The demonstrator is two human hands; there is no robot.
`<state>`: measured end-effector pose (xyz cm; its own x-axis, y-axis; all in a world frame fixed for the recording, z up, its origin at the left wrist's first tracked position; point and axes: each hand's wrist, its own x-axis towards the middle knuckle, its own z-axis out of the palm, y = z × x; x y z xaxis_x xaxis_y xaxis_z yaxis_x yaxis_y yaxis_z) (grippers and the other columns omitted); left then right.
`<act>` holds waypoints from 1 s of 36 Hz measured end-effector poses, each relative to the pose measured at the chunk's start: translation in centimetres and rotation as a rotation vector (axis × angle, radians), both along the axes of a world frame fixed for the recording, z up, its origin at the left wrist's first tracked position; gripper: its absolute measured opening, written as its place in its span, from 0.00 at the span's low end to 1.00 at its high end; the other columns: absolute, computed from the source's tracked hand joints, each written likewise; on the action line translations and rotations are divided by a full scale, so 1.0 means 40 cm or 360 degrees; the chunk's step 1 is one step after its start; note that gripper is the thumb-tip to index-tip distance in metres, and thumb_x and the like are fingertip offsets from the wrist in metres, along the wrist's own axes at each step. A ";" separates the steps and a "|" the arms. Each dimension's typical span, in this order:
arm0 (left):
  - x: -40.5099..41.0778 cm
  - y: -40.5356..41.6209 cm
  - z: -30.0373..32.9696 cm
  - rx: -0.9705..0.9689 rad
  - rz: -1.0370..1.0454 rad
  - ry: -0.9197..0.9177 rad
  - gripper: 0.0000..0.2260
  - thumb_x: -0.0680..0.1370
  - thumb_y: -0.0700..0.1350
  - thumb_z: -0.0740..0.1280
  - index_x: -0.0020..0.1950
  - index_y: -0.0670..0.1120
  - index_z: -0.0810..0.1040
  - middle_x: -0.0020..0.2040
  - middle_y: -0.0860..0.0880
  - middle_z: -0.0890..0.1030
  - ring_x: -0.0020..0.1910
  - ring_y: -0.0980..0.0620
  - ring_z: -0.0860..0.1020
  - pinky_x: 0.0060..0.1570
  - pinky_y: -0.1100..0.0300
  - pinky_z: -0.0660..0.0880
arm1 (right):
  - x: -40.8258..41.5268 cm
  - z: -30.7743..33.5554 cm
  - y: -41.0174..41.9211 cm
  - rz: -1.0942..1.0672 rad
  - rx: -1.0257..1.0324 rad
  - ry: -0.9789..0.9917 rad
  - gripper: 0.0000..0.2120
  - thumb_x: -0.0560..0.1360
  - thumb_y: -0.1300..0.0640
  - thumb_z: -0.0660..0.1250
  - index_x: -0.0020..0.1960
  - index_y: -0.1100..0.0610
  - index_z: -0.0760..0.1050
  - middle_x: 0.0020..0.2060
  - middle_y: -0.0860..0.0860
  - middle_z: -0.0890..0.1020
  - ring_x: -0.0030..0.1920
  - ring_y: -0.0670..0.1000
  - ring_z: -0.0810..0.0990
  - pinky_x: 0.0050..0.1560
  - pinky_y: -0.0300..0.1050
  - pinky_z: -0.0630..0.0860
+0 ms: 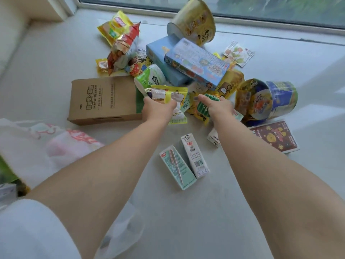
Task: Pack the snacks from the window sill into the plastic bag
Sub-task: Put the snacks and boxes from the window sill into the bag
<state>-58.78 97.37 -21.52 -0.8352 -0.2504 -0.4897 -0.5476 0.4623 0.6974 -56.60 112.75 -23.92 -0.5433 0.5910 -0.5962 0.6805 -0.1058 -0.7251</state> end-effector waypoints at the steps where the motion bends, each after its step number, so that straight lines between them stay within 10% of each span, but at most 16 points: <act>1: -0.012 0.007 -0.008 -0.0026 -0.0033 -0.0002 0.27 0.71 0.52 0.70 0.64 0.43 0.66 0.59 0.45 0.75 0.57 0.44 0.75 0.51 0.55 0.71 | -0.012 -0.005 0.005 0.0033 -0.0014 -0.0021 0.47 0.56 0.35 0.77 0.69 0.55 0.68 0.64 0.54 0.72 0.61 0.57 0.74 0.63 0.53 0.73; 12: -0.049 0.034 -0.079 -0.0191 -0.0069 0.0029 0.28 0.71 0.52 0.71 0.65 0.43 0.65 0.61 0.44 0.75 0.59 0.43 0.75 0.56 0.54 0.71 | -0.078 -0.082 0.030 0.0152 -0.0067 0.0053 0.47 0.63 0.43 0.77 0.75 0.52 0.58 0.69 0.54 0.68 0.66 0.57 0.70 0.67 0.55 0.68; 25: 0.057 -0.052 -0.003 -0.0126 -0.0009 -0.0062 0.23 0.70 0.52 0.71 0.59 0.43 0.70 0.53 0.47 0.77 0.54 0.45 0.76 0.48 0.56 0.72 | 0.128 -0.002 -0.028 0.0234 -0.0052 0.0000 0.24 0.61 0.44 0.78 0.52 0.50 0.74 0.51 0.51 0.80 0.51 0.53 0.79 0.55 0.51 0.78; 36: 0.237 -0.154 0.164 0.0105 0.0164 0.0123 0.20 0.72 0.50 0.72 0.57 0.44 0.70 0.46 0.51 0.73 0.49 0.49 0.73 0.50 0.57 0.71 | 0.319 0.210 -0.108 0.0272 -0.0139 0.0275 0.23 0.63 0.51 0.79 0.53 0.55 0.75 0.45 0.51 0.80 0.46 0.50 0.81 0.42 0.42 0.79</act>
<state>-49.31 91.21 -14.97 -0.8424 -0.3064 -0.4432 -0.5334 0.3582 0.7663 -43.83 108.44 -15.50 -0.7291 0.4325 -0.5304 0.5605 -0.0674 -0.8254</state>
